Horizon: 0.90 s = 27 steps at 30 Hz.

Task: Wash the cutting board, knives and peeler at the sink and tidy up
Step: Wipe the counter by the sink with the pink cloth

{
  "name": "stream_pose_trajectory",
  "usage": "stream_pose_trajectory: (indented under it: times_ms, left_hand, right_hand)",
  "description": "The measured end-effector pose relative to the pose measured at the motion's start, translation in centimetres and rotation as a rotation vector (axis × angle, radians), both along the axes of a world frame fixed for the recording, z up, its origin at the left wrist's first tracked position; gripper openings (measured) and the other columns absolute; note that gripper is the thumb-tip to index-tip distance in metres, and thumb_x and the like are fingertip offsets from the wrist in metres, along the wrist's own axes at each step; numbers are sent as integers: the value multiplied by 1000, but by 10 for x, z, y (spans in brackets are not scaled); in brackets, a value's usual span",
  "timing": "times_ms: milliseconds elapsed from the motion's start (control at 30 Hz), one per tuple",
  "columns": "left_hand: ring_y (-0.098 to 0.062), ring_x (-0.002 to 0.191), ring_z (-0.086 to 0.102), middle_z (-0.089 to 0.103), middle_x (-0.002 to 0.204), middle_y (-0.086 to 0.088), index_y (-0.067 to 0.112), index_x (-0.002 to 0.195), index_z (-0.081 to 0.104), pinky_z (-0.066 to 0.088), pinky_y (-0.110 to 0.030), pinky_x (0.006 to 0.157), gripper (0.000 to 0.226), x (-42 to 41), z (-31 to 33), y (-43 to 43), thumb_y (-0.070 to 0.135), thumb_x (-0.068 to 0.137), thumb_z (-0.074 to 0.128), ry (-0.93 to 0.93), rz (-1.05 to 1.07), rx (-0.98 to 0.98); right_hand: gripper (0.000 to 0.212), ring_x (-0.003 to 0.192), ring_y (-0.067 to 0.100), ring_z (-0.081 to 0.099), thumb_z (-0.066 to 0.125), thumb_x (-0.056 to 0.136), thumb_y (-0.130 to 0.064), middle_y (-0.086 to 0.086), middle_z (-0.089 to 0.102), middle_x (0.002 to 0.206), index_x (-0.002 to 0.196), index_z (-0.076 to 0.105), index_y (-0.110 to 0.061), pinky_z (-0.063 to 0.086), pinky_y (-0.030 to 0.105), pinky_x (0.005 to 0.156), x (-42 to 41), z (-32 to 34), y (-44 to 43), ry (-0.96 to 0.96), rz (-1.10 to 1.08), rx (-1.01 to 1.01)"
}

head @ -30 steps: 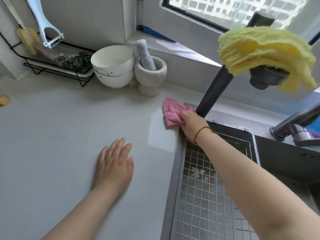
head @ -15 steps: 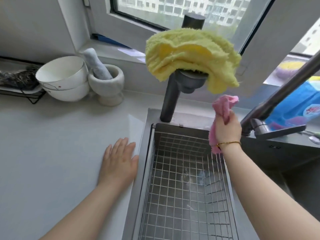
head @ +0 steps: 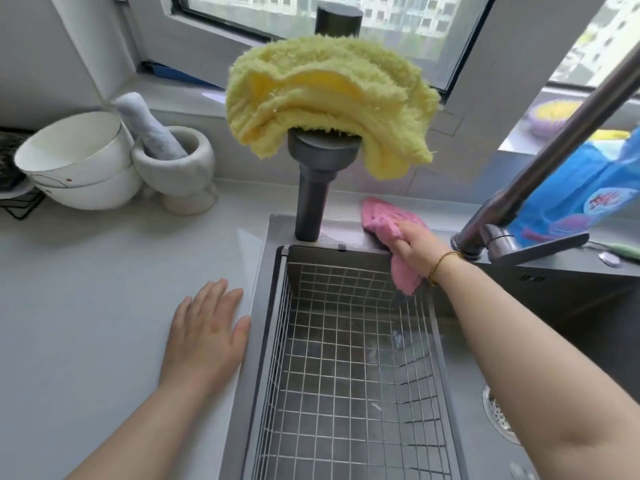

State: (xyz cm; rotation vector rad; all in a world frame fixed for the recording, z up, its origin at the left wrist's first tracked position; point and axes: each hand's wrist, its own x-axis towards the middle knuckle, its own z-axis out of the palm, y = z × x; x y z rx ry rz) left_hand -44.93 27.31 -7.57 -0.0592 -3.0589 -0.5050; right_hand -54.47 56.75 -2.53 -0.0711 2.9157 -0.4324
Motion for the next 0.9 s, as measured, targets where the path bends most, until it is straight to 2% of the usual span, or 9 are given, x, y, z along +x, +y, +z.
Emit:
stream_pose_trajectory:
  times_ms: [167, 300, 367, 467, 567, 667, 800, 867, 900]
  left_hand:
    - [-25, 136, 33, 42, 143, -9, 11, 128, 53, 3, -29, 107, 83, 0, -2, -1, 51, 72, 6, 14, 2, 1]
    - [-29, 132, 39, 47, 138, -13, 8, 123, 57, 5, -31, 106, 78, 0, -3, 0, 49, 75, 10, 20, 4, -10]
    - [-26, 136, 33, 42, 143, -10, 11, 128, 53, 4, -31, 107, 85, 1, 0, 1, 53, 71, 5, 12, 9, -8]
    - [-16, 143, 12, 21, 154, -1, 21, 140, 35, -5, -27, 109, 103, 1, 9, 2, 67, 58, -6, -70, 1, -49]
    - [-12, 144, -6, 1, 156, 4, 26, 145, 16, -12, -27, 108, 116, 2, 16, 5, 77, 44, -9, -151, -3, -117]
    - [-16, 142, -19, -14, 155, 1, 25, 147, -1, -16, -34, 112, 116, 5, 19, 14, 84, 47, 2, -220, 25, -140]
    - [-17, 141, -21, -16, 155, 1, 26, 146, -3, -17, -38, 111, 116, 5, 18, 20, 78, 42, -6, -234, 37, -160]
    - [-17, 141, -21, -16, 155, 2, 27, 146, -2, -18, -39, 110, 106, 4, 18, 19, 79, 54, 4, -242, 38, -153]
    - [-17, 141, -20, -16, 155, 2, 27, 146, -1, -16, -39, 112, 98, 4, 19, 19, 77, 62, 11, -244, 39, -154]
  right_hand:
    - [46, 132, 29, 36, 41, 95, -10, 13, 37, 145, 140, 33, -7, 28, 31, 106, 6, 20, 8, -67, -339, 5]
    - [26, 111, 31, 52, 47, 90, -12, 17, 55, 125, 113, 57, -3, 39, 35, 96, -6, 13, -32, -37, -458, 127]
    - [16, 99, 27, 54, 49, 86, -14, 10, 59, 118, 95, 61, -10, 38, 38, 98, -6, 5, -53, -16, -431, 211]
    - [27, 122, 23, 42, 40, 92, -15, 7, 49, 132, 115, 54, -14, 27, 39, 110, -3, -10, -80, 90, -46, 195]
    - [24, 124, 22, 39, 46, 90, -8, 4, 48, 131, 113, 51, -14, 27, 35, 110, -3, -12, -78, 79, 99, 156]
    - [32, 125, 22, 41, 62, 77, -1, -1, 50, 127, 100, 49, -21, 34, 39, 108, -8, -8, -54, -28, 94, 180]
    - [33, 127, 26, 39, 52, 83, -1, 9, 43, 136, 108, 52, -23, 37, 43, 105, -10, -5, -31, -83, -85, 124]
    - [37, 125, 28, 40, 61, 73, 4, 7, 43, 135, 96, 50, -23, 37, 49, 104, -11, -2, -37, -124, -151, 180]
    - [47, 126, 29, 38, 65, 69, 5, 5, 42, 136, 105, 50, -21, 35, 50, 106, -14, -1, -44, -127, -137, 221]
